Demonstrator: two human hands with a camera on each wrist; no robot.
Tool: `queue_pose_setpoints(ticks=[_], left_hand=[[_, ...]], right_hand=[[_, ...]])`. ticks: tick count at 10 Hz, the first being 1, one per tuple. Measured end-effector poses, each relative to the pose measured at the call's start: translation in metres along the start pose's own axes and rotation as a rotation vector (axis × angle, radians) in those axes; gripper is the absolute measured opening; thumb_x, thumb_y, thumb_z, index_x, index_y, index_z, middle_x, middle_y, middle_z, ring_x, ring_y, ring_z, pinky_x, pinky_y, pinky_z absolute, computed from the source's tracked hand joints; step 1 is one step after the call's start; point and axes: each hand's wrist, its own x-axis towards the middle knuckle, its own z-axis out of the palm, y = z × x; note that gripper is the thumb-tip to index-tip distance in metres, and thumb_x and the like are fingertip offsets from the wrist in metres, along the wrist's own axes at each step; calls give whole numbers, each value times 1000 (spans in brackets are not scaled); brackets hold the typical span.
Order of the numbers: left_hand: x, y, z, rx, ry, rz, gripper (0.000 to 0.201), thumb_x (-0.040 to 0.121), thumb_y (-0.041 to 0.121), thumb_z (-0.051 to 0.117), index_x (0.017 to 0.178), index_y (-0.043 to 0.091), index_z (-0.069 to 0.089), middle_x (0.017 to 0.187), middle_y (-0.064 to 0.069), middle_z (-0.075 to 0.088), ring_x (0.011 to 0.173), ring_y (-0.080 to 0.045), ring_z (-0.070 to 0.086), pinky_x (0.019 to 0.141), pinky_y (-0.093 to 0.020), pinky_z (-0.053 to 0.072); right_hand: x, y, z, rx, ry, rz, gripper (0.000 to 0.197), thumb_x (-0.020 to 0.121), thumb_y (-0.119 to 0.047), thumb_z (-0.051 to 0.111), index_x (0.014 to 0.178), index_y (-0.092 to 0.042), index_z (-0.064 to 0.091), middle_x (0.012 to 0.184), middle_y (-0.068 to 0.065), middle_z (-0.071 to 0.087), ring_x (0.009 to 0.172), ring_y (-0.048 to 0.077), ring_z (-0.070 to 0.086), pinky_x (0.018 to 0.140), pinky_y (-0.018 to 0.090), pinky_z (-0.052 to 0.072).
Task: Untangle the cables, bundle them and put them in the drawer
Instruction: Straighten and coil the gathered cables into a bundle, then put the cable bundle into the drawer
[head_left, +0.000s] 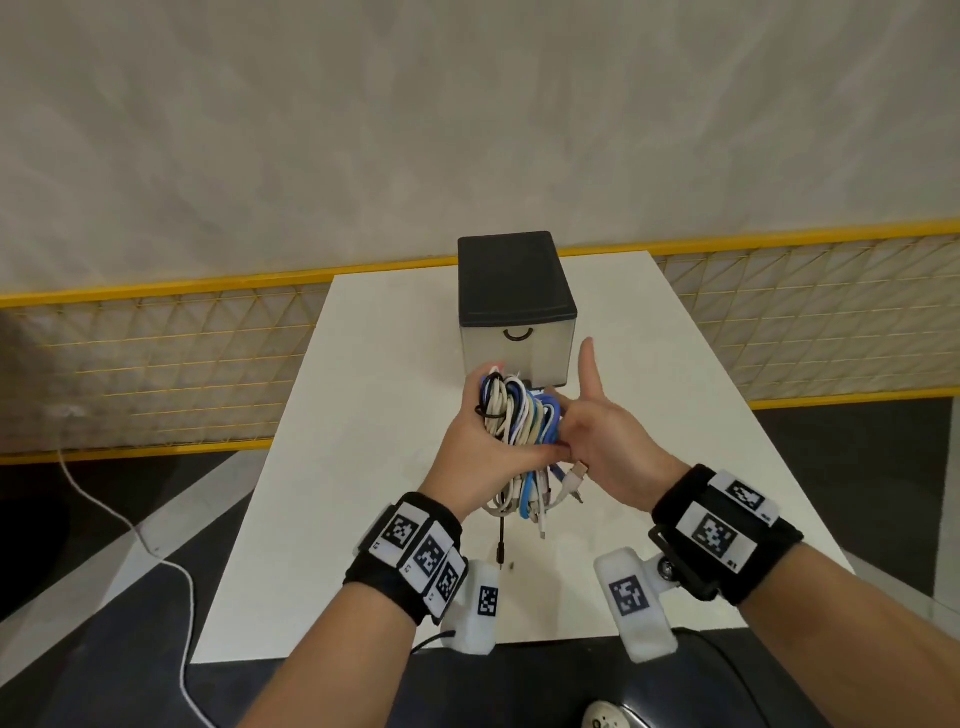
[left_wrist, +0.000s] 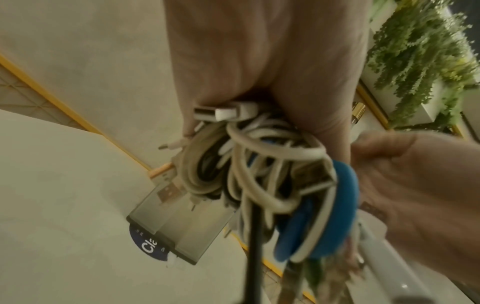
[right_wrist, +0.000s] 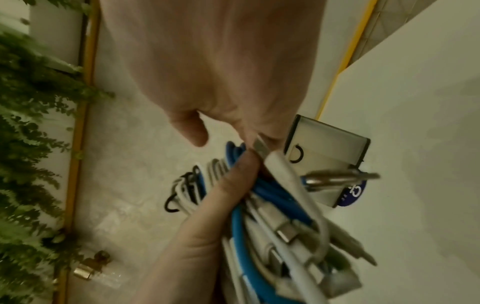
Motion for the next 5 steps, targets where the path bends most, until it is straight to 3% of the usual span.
queue_pose_setpoints(ticks=[1,2,3,4,5], left_hand=[[15,-3,15,13,47,-25,104,60,13,94,139,42,32,113,12,65,99,-3,69,83,-25,58],[30,-5,24,31,34,-60,115,59,18,94,146,47,23,124,11,63,107,-4,67,91,-33,58],[42,-4,29,25,-10,-128,125,60,12,92,153,44,15,138,10,47,119,-6,60,96,-30,55],[55,-3,28,37,-122,-207,131,53,22,94,154,41,12,137,10,55,119,-3,60,99,-28,51],[67,2,20,118,-125,-289,120,55,26,94,153,26,25,117,12,68,98,2,69,87,-21,55]], right_hand=[[2,-12,-15,-45,-42,33,88,91,-2,34,142,-54,-15,112,-5,65,118,40,56,96,44,48],[9,-20,-29,-100,-123,33,93,87,0,37,142,-54,-16,125,-24,44,114,15,60,88,34,52],[17,-25,-40,-229,-259,45,96,90,6,31,137,-59,-20,102,-53,39,100,-9,55,97,38,50],[23,-20,-48,-342,-332,42,97,91,5,33,136,-58,-25,100,-65,29,103,-31,40,95,26,49],[29,-14,-51,-328,-302,-10,100,89,11,34,139,-52,-25,106,-66,19,96,-39,38,93,14,46]])
